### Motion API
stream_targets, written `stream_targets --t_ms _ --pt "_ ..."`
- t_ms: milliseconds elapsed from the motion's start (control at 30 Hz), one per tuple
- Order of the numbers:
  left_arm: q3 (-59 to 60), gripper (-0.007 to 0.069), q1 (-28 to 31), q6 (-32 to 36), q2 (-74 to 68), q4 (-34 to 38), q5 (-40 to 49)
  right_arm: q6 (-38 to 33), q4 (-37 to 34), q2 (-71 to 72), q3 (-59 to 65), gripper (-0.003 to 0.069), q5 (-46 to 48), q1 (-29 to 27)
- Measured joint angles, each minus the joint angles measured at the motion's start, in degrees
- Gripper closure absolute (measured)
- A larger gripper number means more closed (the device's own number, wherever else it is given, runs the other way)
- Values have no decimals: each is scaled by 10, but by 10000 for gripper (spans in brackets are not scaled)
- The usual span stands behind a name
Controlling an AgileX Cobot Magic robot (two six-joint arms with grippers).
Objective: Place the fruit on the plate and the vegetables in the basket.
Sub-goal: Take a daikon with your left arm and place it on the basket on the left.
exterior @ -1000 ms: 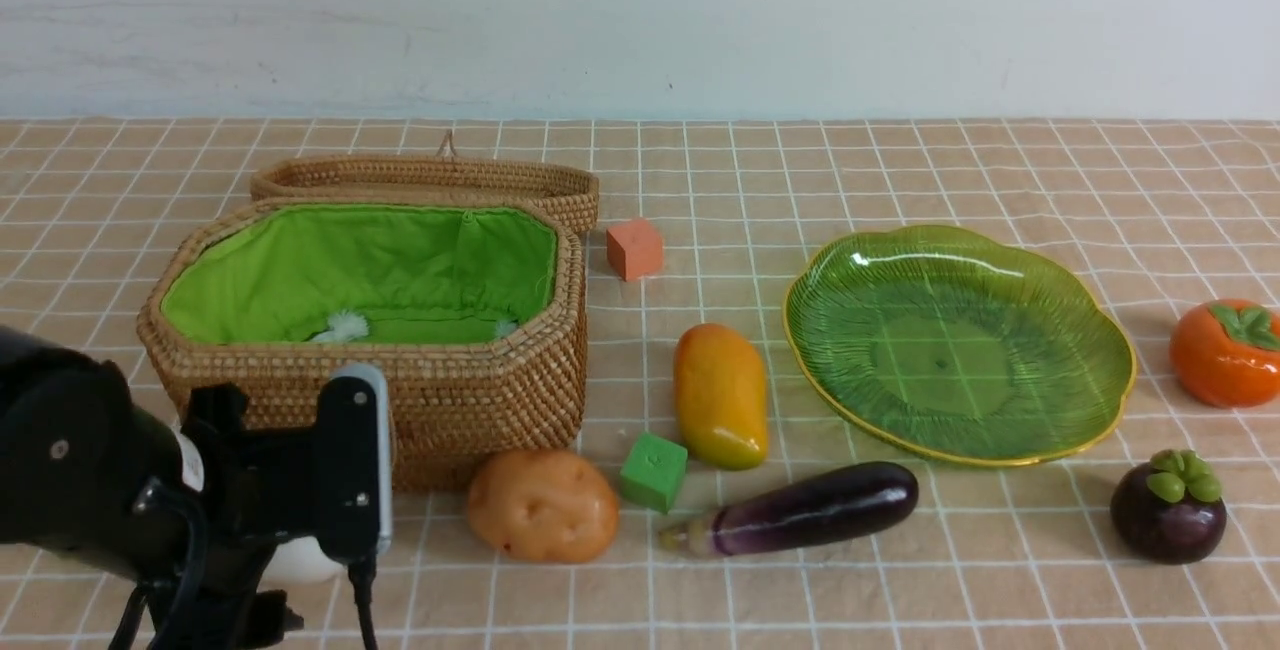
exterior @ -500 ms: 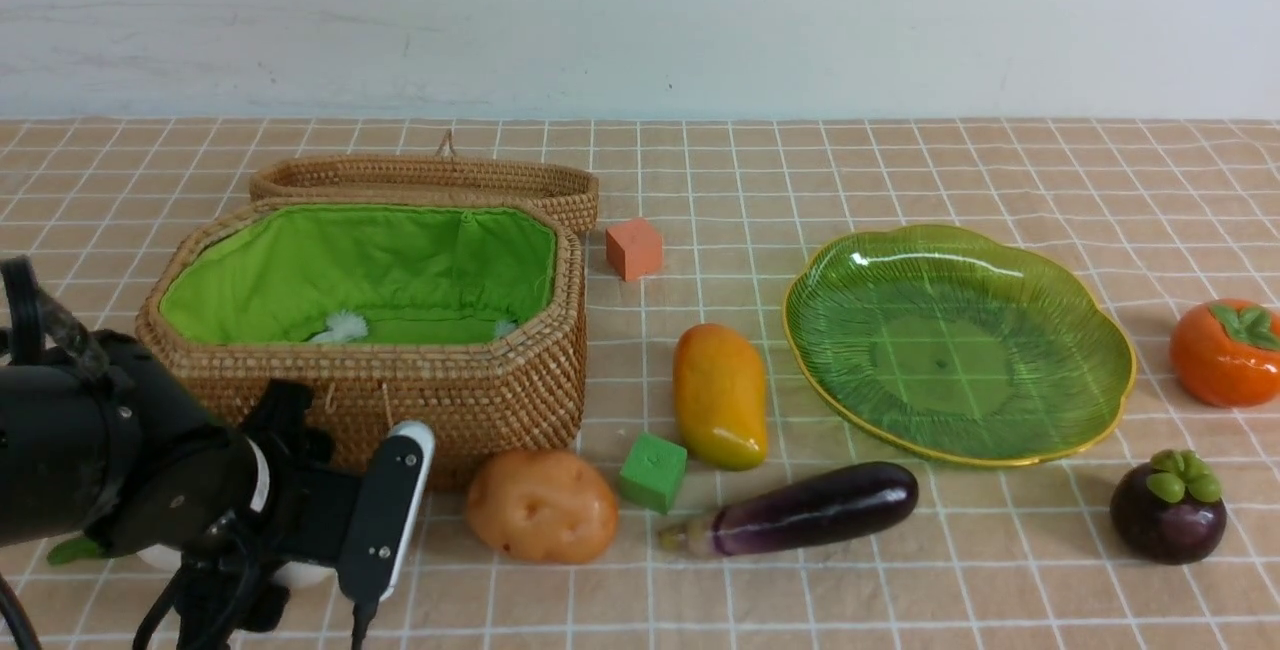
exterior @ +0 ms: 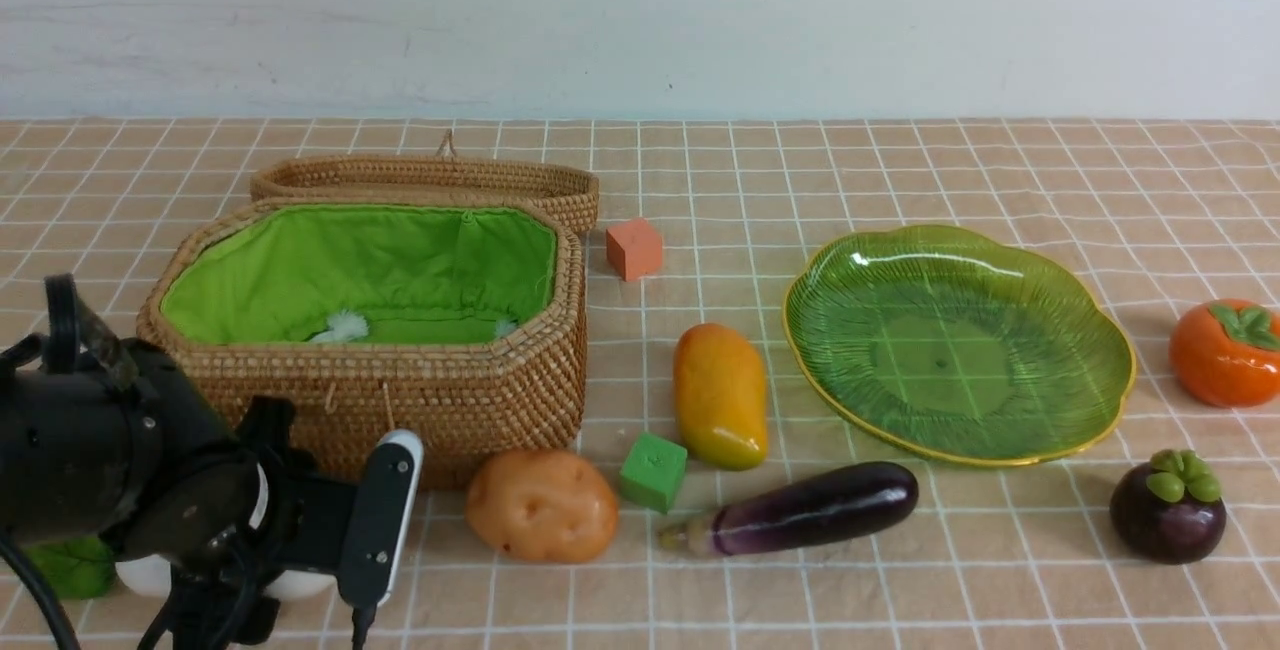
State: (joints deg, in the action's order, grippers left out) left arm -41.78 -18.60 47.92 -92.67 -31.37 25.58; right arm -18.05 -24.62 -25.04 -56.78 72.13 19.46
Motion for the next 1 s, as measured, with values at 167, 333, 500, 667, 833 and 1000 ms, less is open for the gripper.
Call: stream_targets --t_ms 167,333,500,667,833,1000 --pt "-9 168 0 -37 -8 1 22 1 -3 0 0 501 2 0" --pt "-8 168 0 -83 9 38 88 1 -4 0 0 501 2 0" --pt "-8 168 0 -89 77 87 173 1 -4 0 0 496 -29 0" --pt "-56 168 0 -96 218 99 156 1 -7 0 0 495 -141 0" --pt "-121 168 0 -101 264 112 45 1 -8 0 0 488 -203 0" --pt "-184 168 0 -101 185 112 -36 1 -23 0 0 484 -214 0"
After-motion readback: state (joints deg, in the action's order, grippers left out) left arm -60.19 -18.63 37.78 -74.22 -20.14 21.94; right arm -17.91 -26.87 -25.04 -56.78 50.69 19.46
